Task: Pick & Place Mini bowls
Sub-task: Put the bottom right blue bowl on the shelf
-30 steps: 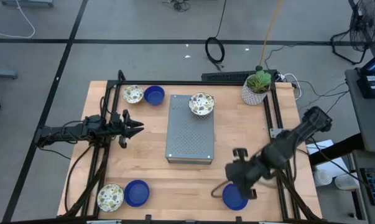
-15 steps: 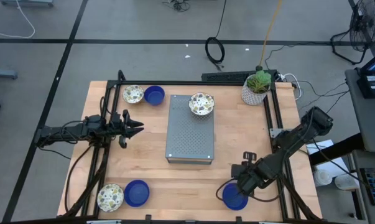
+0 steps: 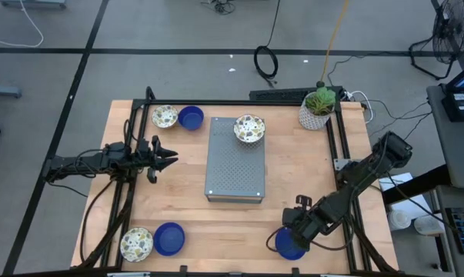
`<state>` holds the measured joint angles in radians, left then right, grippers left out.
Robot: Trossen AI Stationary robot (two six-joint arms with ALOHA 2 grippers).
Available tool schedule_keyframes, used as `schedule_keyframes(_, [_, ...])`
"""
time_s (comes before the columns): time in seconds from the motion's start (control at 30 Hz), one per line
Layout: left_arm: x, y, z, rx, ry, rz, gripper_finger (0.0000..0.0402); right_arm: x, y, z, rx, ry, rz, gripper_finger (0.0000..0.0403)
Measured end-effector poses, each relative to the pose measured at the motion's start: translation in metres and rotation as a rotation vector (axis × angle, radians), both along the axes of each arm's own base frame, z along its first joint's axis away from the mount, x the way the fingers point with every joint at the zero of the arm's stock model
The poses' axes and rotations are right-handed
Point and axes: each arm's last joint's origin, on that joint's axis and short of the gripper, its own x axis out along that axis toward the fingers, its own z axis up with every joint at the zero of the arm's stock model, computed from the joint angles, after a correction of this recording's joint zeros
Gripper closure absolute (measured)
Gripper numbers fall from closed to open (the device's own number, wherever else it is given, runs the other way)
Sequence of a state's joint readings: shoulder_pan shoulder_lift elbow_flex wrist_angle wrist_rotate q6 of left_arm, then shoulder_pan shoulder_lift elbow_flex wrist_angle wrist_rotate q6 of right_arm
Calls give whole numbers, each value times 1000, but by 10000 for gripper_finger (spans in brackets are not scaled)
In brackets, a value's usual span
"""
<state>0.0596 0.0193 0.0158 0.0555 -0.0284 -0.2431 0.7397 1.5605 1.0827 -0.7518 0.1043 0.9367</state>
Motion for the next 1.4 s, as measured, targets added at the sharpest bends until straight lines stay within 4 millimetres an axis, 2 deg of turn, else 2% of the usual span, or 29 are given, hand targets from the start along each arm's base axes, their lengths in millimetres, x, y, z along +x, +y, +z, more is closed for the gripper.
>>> schedule_keyframes(0.27, [0,0,0,0,0,0,289,-12,-4,-33,16,2,25,259])
schedule_keyframes(0.5, [0,0,0,0,0,0,289,-19,-9,-45,68,87,-16,265])
schedule_keyframes(0.6, [0,0,0,0,0,0,289,-19,-7,-45,99,98,16,295])
schedule_keyframes(0.77, [0,0,0,0,0,0,289,-19,-6,-44,116,98,63,389])
schedule_keyframes(0.9, [0,0,0,0,0,0,289,-18,-4,-43,139,80,75,399])
schedule_keyframes(1.03, [0,0,0,0,0,0,289,-16,-2,-33,206,26,88,401])
schedule_keyframes(1.17, [0,0,0,-2,-1,0,289,-14,-2,-13,270,-108,101,402])
schedule_keyframes(1.3, [0,0,1,31,-8,18,289,-13,4,18,329,-378,250,402])
schedule_keyframes(1.4, [-1,2,9,30,-93,70,289,-13,9,42,286,-648,423,402])
